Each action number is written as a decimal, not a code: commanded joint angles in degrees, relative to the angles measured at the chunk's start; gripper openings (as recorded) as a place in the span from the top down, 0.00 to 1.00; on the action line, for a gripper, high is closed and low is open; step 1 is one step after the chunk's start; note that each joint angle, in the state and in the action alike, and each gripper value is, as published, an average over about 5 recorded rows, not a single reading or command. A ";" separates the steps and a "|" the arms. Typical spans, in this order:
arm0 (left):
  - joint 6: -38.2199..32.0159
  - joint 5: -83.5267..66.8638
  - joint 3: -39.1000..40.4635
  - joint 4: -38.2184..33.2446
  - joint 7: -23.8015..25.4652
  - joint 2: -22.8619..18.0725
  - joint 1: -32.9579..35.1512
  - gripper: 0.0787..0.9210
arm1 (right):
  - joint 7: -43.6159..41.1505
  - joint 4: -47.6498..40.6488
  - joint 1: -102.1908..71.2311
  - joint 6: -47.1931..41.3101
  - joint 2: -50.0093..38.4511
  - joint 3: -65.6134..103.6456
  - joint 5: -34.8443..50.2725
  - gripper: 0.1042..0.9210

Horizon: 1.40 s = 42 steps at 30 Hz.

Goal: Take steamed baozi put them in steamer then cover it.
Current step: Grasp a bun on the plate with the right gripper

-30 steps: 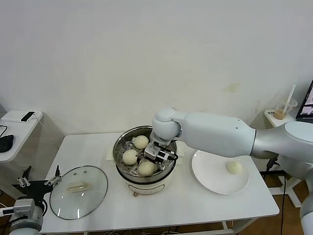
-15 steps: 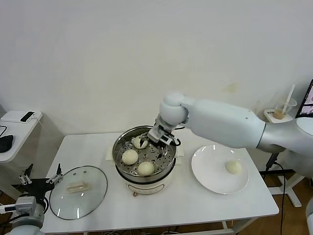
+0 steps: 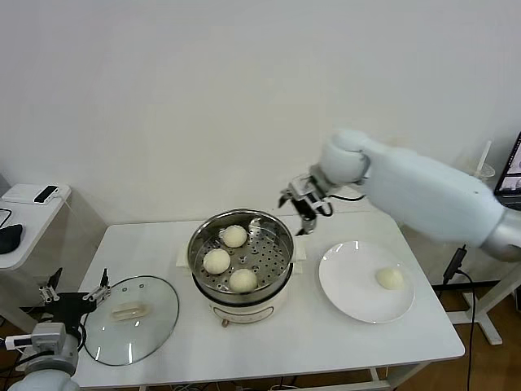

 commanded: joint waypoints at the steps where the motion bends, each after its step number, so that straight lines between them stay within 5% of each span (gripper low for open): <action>1: 0.02 -0.07 1.11 0.48 0.07 0.34 -0.41 0.12 | -2.96 0.38 -12.17 -0.47 -16.76 11.14 -7.30 0.12; 13: 0.05 0.41 2.48 1.58 0.14 0.80 -0.80 0.12 | -3.24 -2.29 -30.55 3.73 -20.36 23.18 -16.66 0.12; 42: 0.01 0.73 2.35 2.81 0.22 1.00 -1.03 0.12 | 1.14 -19.77 -36.19 6.88 -5.59 27.68 -27.41 0.12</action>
